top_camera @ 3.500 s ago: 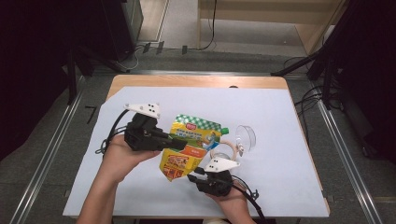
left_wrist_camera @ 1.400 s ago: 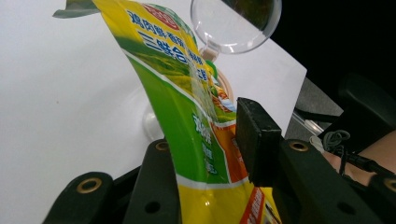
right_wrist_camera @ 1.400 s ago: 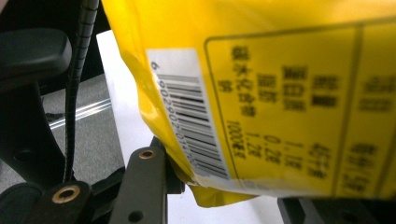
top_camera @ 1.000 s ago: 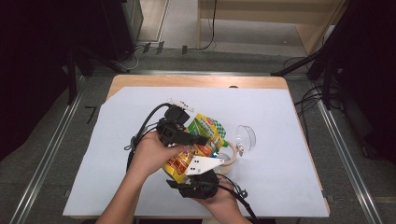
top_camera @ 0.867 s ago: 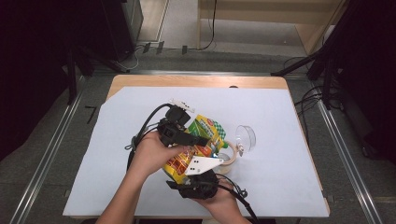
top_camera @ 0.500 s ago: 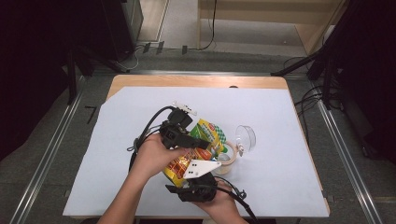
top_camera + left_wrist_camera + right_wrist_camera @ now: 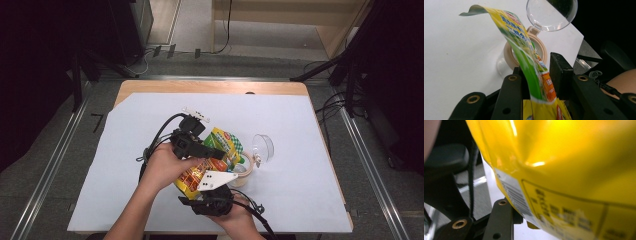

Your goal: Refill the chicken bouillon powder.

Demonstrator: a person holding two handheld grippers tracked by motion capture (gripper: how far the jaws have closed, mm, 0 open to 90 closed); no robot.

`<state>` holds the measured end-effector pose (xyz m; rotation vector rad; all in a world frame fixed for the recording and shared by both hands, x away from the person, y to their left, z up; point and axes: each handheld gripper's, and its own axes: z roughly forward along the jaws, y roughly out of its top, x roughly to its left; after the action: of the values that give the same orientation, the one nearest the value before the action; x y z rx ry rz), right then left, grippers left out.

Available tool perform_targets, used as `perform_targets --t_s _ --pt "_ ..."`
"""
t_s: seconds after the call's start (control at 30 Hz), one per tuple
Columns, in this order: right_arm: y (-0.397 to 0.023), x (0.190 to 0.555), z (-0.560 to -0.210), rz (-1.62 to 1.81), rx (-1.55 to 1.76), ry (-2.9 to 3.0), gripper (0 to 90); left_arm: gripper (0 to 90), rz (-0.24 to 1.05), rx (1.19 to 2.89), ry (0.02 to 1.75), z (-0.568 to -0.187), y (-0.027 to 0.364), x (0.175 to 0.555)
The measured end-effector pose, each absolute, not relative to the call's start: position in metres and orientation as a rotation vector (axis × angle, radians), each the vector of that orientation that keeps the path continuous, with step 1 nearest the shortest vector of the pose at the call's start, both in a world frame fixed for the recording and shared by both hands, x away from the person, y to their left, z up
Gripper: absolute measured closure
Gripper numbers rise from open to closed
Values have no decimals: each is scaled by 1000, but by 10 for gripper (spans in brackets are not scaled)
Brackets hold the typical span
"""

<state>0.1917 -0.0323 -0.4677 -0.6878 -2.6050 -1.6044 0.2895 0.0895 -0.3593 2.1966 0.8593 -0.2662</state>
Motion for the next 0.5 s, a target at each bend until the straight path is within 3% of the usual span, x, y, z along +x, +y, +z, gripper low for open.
perform_targets --t_s 0.27,0.5 --pt "-40 196 -458 -1680 -756 -2476 642 649 -262 2164 853 -357 90 288" --pt "-41 197 -458 -1673 -757 -2440 623 666 -227 2178 870 -357 90 288"
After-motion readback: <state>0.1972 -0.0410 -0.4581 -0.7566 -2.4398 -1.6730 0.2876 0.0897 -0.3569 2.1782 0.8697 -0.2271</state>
